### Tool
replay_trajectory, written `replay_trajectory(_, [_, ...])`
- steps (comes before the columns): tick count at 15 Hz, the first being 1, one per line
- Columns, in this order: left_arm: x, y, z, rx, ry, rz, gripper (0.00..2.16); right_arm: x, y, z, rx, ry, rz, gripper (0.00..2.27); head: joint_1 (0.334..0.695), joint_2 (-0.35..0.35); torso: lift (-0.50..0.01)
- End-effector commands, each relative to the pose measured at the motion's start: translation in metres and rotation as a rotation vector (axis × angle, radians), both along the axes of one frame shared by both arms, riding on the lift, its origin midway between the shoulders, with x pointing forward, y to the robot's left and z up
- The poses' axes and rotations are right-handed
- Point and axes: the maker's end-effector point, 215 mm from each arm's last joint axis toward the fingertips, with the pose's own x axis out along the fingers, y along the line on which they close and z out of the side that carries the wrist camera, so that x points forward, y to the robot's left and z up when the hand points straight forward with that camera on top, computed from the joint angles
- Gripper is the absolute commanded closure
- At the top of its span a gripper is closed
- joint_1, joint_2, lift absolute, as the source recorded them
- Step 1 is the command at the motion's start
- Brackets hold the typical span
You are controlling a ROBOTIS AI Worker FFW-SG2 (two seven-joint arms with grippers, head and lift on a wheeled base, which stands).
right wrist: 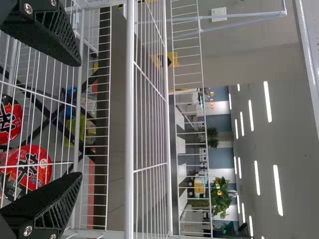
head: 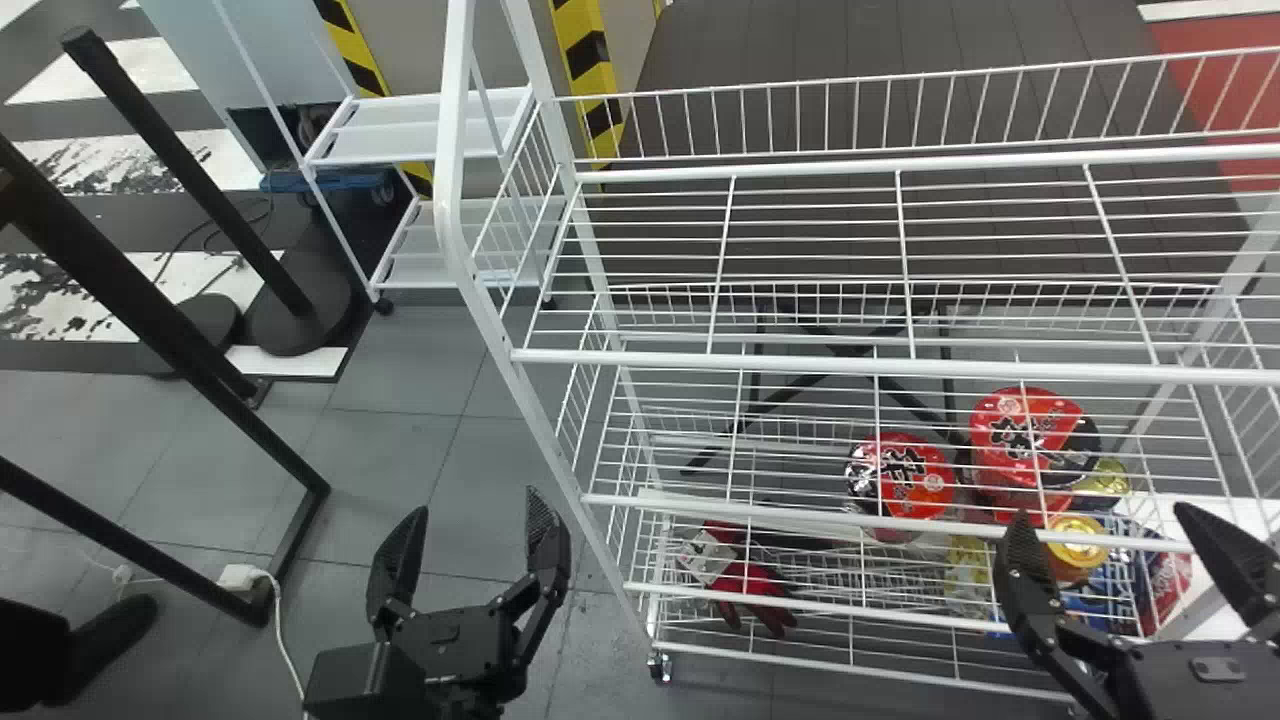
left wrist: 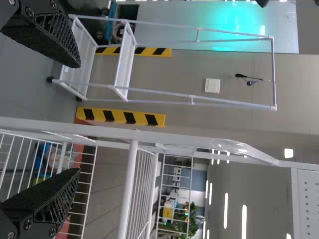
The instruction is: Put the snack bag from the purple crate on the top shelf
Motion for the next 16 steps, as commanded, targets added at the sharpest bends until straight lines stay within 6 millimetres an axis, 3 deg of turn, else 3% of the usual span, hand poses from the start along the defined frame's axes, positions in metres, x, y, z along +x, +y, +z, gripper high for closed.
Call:
replay_trajectory(1, [-0.0001,0.0,-0.0003,0.0,-0.001,-0.001,0.06,-0.0051,0.0003,0.0055,-0.01,-0.006,0.001,0.0,0.695,0.23,-0.113])
replay_trajectory(16, [-0.0075,0.0004,0.0084,0.008,-0.007,0.005,0.06,-0.003,-0.0039,-0.0011,-0.03,0.0,0.002,0.0,0.695,0.227,-0.174])
